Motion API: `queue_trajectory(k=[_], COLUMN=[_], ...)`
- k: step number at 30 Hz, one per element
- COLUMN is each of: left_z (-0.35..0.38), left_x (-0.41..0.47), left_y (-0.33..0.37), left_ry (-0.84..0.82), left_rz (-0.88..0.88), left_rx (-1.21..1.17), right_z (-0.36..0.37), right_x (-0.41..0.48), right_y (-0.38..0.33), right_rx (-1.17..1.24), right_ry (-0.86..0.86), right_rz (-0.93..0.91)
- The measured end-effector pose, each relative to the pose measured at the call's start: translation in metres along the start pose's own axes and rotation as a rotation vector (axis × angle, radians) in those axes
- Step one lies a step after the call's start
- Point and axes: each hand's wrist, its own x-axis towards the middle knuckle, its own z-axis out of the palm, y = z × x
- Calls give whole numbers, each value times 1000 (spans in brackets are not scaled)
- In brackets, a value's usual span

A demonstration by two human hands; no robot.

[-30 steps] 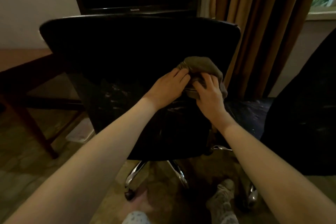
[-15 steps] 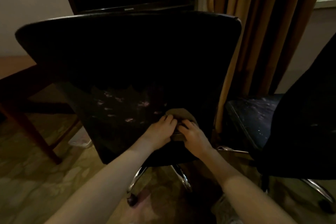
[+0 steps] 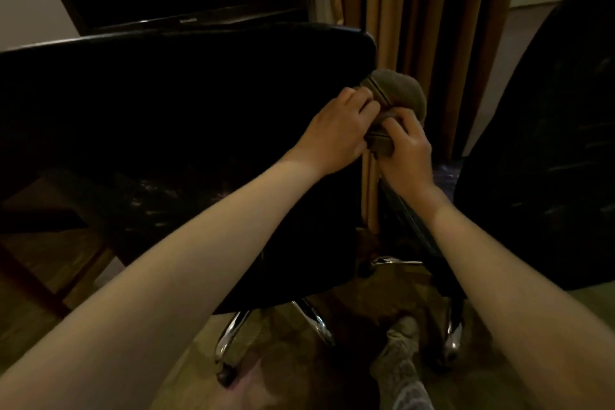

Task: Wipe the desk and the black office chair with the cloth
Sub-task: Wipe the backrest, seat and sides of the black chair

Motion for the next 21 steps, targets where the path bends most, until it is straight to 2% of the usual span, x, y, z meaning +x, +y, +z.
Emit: queue_trajectory(k=[4,8,11,13,16,18,20,21], left_z=[24,58,86,100,118,123,126,125], left_x=[-9,-30,-57,-73,-95,-107,-118,-121], left_y=[-8,-11,-10,-10,-7,-5,-4,-3], left_ry=[-90,-152,-230,-307,-560,-657,-740,-760], left_rz=[157,198,192,144,25,-34,-85,-104], left_rx=[118,163,163,90,34,19,-8,-25], right_z=[24,51,70,83,101,110,116,115], right_x=[-22,-63,-97,-118,-144,-157,-166,-169], right_y=[6,7,3,-3,-18,-26,-30,-31], right_rx=[105,161,184,192,246,269,229,231], right_ry=[-7,-59,-167,-261,-423,-583,-733,-739], right_rz=[57,126,156,175,259,319,281,265])
